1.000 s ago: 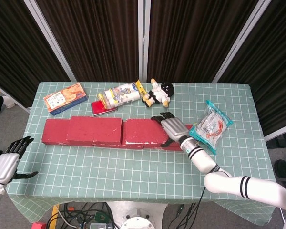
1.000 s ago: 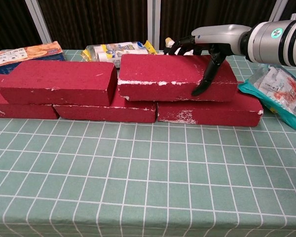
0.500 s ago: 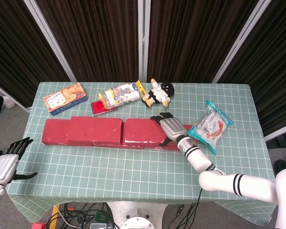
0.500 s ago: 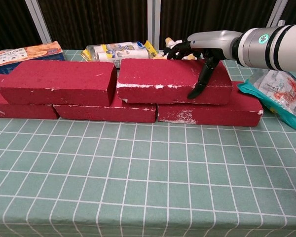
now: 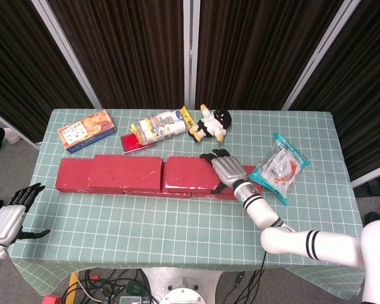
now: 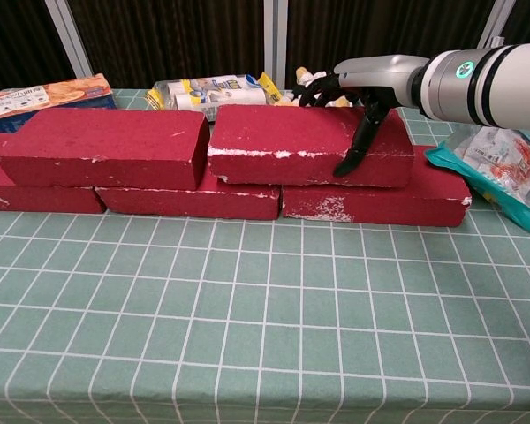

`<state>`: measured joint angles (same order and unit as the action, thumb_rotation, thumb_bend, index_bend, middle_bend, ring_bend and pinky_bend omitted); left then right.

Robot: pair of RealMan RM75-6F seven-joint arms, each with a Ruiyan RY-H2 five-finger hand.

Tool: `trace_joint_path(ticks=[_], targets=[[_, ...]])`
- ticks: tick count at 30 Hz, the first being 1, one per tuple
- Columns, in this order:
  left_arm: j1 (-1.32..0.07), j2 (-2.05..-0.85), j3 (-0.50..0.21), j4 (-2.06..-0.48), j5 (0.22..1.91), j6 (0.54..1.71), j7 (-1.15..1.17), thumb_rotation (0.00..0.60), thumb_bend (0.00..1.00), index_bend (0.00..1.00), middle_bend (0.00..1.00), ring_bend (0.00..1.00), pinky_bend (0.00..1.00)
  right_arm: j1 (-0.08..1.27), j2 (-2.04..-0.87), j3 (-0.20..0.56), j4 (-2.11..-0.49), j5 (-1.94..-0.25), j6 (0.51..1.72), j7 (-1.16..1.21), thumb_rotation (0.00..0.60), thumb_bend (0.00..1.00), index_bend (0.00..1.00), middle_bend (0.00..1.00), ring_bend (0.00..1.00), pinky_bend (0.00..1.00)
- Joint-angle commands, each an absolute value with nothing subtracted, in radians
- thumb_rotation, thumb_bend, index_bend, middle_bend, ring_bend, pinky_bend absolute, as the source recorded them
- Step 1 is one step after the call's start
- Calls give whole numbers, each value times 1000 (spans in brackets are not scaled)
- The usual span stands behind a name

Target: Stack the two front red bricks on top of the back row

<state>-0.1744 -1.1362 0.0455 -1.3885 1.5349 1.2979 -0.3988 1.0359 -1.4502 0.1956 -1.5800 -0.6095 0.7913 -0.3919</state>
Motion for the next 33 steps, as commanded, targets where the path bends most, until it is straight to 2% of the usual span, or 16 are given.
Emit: trace_joint_path(ticks=[1,33], targets=[[-173,-1136,46,-1386,1535,1298,-402,600,10,39,0,0,0,1043,-1453,194,-1580,-601,796,-397,600,44,172,348,0,0],[-175,-1142,53,-1374,1533,1284,-411,600,10,39,0,0,0,1089,-1494,183,-1571,-534,832,-433,600,50,172,348,0,0]])
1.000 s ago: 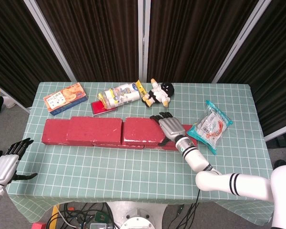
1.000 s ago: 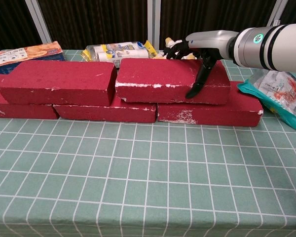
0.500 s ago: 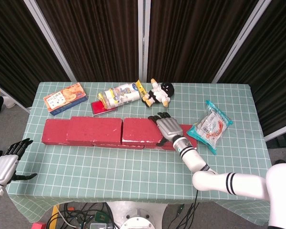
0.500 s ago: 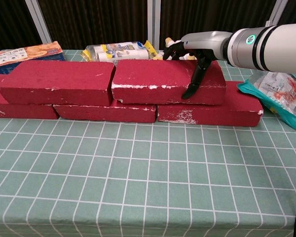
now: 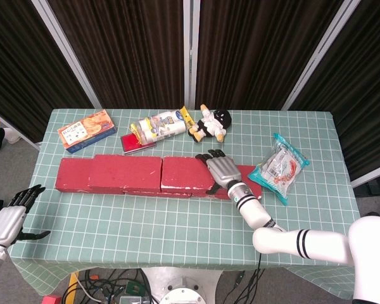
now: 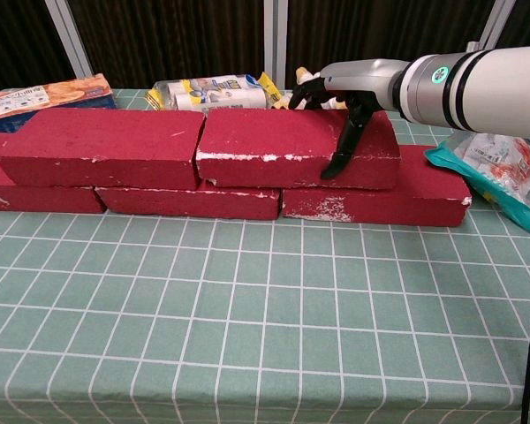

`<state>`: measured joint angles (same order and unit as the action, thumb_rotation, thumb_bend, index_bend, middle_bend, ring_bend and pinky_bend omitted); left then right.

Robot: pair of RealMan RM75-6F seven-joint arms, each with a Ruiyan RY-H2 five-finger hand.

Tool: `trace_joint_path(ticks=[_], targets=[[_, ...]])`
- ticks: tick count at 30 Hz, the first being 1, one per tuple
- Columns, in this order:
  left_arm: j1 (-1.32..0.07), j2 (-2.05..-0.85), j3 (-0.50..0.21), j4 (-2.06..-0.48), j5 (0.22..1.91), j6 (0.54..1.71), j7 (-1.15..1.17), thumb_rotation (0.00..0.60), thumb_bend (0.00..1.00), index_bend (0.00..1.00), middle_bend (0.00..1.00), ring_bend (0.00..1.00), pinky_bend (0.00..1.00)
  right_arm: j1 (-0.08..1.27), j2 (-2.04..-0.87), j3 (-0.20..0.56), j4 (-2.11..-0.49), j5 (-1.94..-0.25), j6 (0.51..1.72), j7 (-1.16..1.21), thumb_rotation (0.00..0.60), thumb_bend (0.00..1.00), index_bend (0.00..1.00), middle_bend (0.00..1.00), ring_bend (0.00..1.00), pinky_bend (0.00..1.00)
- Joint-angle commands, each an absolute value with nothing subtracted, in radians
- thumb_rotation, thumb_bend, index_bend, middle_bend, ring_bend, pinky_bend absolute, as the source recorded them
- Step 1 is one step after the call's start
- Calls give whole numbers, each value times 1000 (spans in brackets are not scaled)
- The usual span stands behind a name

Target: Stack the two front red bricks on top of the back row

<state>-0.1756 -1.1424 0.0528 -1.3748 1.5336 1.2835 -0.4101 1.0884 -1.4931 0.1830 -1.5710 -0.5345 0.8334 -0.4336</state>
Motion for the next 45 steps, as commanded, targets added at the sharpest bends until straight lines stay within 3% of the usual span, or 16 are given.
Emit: trace_joint_path(ticks=[1,45], targets=[[-175,-1142,54,-1373,1533,1284,-412,600,10,39,0,0,0,1089,-1495,183,-1570,-535,831,-432,600,50,172,348,0,0],[-171,-1153,64,-1351,1533,1271,-435,600,10,39,0,0,0,1098,-1530,185,-1562,-508,867,-455,600,50,172,347,0,0]])
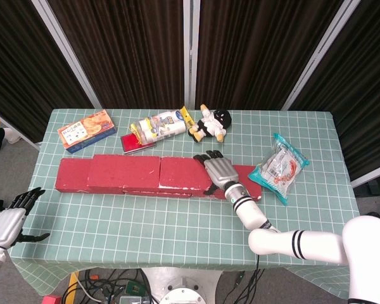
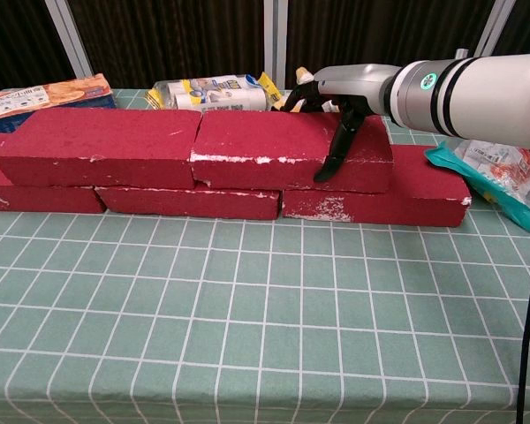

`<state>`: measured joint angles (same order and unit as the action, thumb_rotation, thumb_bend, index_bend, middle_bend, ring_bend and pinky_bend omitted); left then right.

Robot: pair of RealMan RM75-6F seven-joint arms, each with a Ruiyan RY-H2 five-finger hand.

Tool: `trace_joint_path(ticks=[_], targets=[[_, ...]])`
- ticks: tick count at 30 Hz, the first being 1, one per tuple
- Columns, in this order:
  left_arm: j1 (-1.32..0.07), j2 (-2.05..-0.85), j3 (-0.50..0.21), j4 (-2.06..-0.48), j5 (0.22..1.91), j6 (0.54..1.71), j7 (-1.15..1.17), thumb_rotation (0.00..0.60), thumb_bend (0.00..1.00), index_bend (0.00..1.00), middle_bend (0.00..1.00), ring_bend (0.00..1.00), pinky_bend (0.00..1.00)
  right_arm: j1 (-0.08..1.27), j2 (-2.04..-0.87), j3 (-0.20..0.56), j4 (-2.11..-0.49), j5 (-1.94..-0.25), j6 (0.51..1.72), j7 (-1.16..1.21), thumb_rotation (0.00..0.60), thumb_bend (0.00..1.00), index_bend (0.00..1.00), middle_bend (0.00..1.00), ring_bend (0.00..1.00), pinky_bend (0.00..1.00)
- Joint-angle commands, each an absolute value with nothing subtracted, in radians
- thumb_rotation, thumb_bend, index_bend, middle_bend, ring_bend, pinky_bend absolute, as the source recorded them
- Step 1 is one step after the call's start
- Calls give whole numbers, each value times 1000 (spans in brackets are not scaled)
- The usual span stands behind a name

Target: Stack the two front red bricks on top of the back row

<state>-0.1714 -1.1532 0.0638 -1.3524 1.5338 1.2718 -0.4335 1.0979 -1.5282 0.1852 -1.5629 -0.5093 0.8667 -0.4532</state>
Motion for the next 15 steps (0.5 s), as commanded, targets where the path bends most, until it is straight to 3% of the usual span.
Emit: trace_joint_path(ticks=[1,12,15], targets=[[-171,-1153,64,-1350,1533,1271,-437,600,10,39,0,0,0,1099,-1531,184,-1561,-507,867,-457,600,50,172,347,0,0],[-171,-1154,65,-1344,1536,1271,-447,600,10,39,0,0,0,1101,-1538,188,-1556,-500,863,-463,600,47,173,344,0,0],[-171,-1154,66,-1344,1536,1270,-447,600,10,39,0,0,0,1101,-1538,188,-1557,-498,861,-463,600,41,128,319,0,0]])
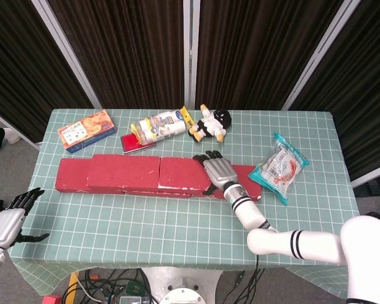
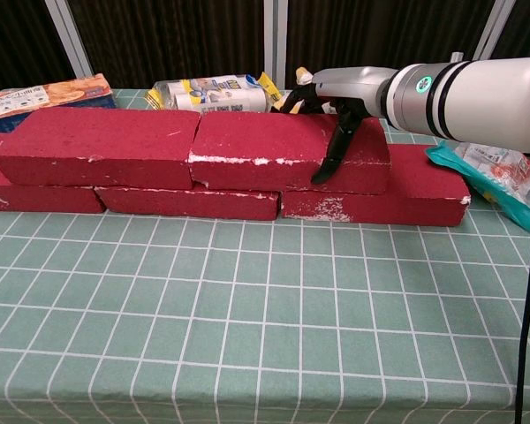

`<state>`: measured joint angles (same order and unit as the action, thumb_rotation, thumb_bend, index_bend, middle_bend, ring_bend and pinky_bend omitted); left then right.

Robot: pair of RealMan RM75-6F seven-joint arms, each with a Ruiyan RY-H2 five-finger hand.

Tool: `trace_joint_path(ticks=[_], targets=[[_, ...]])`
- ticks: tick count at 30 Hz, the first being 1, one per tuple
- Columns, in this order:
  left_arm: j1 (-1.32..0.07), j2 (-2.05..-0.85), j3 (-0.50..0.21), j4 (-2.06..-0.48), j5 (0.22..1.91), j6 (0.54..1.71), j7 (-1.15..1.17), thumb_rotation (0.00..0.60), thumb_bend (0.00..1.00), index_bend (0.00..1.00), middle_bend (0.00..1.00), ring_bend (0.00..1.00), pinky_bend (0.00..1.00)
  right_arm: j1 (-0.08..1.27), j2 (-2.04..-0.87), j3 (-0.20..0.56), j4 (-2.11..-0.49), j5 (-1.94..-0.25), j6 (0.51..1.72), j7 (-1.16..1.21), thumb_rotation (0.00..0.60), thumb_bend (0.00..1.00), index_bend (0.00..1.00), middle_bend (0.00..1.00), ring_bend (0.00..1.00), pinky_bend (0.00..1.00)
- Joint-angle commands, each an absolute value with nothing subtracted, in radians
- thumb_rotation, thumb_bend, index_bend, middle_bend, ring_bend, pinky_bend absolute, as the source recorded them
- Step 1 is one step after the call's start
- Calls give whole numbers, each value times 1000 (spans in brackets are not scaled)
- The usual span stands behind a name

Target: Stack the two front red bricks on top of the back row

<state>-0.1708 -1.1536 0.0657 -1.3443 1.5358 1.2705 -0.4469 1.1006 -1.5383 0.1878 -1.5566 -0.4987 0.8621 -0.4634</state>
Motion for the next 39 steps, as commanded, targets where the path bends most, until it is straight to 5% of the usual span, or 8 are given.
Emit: trace_joint_path(ticks=[1,5,10,22,31,39], targets=[[-171,-1154,66,-1344,1536,1270,-446,600,10,39,0,0,0,1101,-1538,189,-1557,-499,859,-462,600,39,122,315,0,0],[-170,-1153,66,-1344,1536,1270,-447,600,10,39,0,0,0,1099,-1537,192,-1560,-503,853,-455,600,1,4,162,0,0],[-171,-1153,65,-1345,1536,1271,-446,600,10,39,0,0,0,1096,-1534,196,-1567,-510,858,-449,600,0,0,11,0,0],[-171,-1151,66,-1350,1536,1271,-442,600,11,39,0,0,0,1088,-1518,208,-1597,-518,874,-437,600,0,0,0,0,0],[-167,-1135,61,-1381,1537,1288,-415,600,10,39,0,0,0,1026,-1377,226,-1779,-601,935,-395,600,0,0,0,0,0],[-156,-1123,49,-1430,1543,1335,-357,600,11,39,0,0,0,794,-1171,86,-1913,-996,1205,-377,600,0,0,0,0,0]])
